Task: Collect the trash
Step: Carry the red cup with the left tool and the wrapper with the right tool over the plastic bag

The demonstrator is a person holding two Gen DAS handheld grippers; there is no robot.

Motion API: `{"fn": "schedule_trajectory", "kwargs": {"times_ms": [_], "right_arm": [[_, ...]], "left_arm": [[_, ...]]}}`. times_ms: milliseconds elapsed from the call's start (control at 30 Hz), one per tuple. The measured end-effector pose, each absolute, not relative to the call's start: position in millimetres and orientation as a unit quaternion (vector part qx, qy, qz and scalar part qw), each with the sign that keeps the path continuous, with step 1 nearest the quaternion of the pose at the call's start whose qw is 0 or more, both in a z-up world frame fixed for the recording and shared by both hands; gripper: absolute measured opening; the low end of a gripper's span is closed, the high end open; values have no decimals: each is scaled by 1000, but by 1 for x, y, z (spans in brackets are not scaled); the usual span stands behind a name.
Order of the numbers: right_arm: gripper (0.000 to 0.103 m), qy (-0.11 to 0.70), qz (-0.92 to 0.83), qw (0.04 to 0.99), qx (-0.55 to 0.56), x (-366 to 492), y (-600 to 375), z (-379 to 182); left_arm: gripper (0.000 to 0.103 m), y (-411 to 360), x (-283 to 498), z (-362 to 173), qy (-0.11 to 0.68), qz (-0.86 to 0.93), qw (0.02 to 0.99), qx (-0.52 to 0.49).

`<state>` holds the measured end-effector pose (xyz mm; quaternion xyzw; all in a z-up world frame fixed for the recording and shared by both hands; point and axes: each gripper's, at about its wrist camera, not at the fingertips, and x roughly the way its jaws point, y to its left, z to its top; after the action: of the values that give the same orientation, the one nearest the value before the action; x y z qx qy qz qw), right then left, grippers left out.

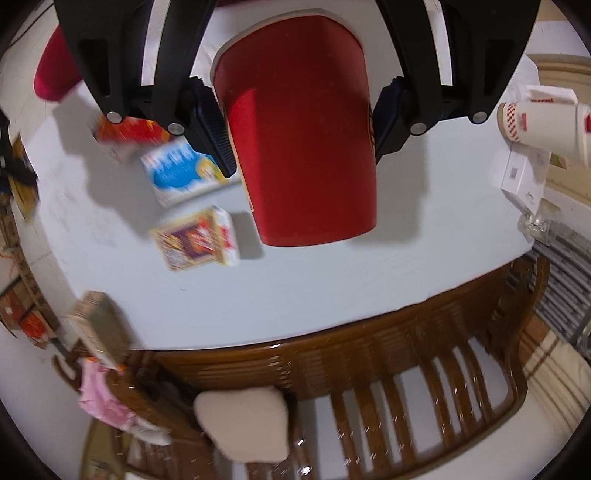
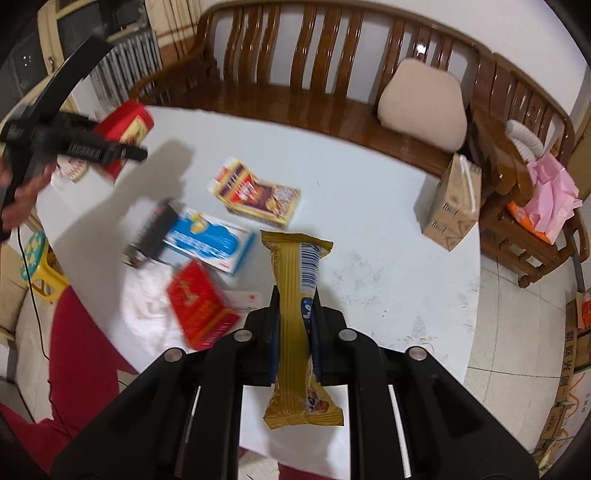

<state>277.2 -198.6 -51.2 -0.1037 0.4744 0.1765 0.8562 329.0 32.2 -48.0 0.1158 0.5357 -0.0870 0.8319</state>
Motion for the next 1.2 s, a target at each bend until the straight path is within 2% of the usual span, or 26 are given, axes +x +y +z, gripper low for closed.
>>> {"fn": "schedule_trajectory", "kwargs": {"times_ms": [167,400,767,1200], "right_arm": [[14,449,182,868,-105,241,-183,-24],[14,434,189,874,-112,177,-163,-8],[14,442,200,867,-112,97,-139,-36],[14,475,200,849,-116,45,-123,-106]], "left_arm": [[66,21,271,-28,513,-114,842,124],[66,23,204,-28,500,-136,846,127],[66,16,121,-88,529,-178,821,120],[66,-5,68,-164,548,-204,802,122]]}}
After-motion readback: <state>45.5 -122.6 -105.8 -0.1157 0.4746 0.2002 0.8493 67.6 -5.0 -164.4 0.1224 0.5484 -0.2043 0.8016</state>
